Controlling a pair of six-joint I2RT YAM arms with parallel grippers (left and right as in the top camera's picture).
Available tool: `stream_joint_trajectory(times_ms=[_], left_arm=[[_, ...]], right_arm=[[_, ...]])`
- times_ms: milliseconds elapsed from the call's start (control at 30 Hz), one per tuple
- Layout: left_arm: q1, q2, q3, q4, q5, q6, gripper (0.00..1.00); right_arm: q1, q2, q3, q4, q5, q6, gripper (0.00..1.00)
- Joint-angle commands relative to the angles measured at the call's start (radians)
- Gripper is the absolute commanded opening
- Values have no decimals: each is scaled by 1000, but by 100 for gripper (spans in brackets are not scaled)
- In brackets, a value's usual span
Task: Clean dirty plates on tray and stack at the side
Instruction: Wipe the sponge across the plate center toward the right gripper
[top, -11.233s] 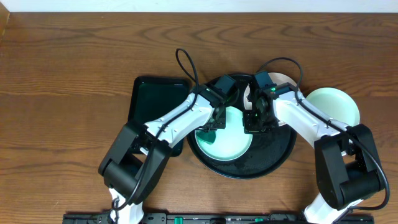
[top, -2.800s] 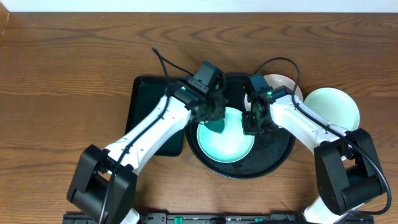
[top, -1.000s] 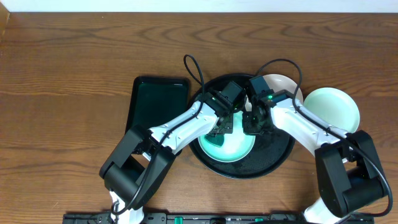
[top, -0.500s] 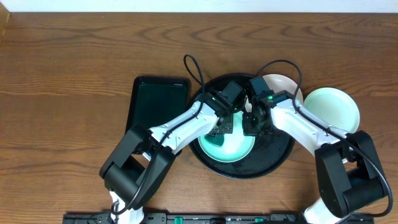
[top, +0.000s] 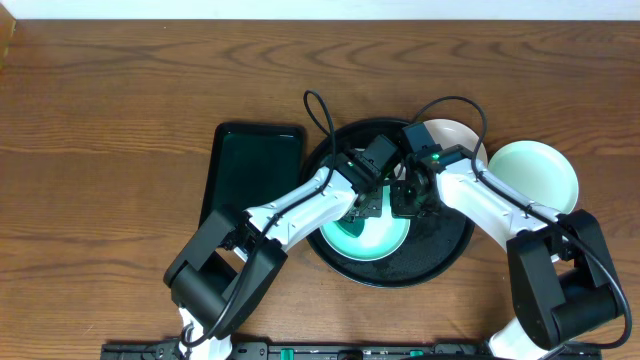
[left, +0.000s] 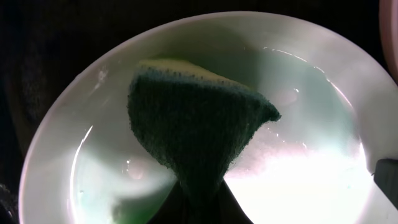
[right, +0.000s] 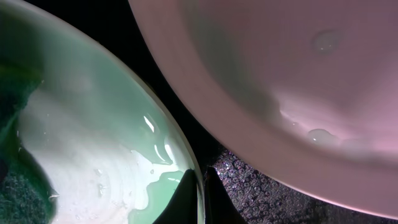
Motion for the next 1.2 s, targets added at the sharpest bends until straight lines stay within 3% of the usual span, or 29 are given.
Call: stream_joint_trajectory(times_ms=[0, 300, 533, 867, 1167], left_arm=[[-37, 34, -11, 24, 62, -33, 8], [-42, 29, -10, 46, 250, -29, 8], [-40, -31, -8, 52, 266, -18, 8], [5, -150, -6, 20, 103, 21, 8], [38, -150, -11, -37, -40, 24, 8]], right_arm=[[6, -3, -3, 2, -7, 4, 1], [6, -3, -3, 2, -7, 4, 1], [6, -3, -3, 2, -7, 4, 1], [7, -3, -3, 2, -8, 4, 1], [7, -3, -3, 3, -8, 4, 1]])
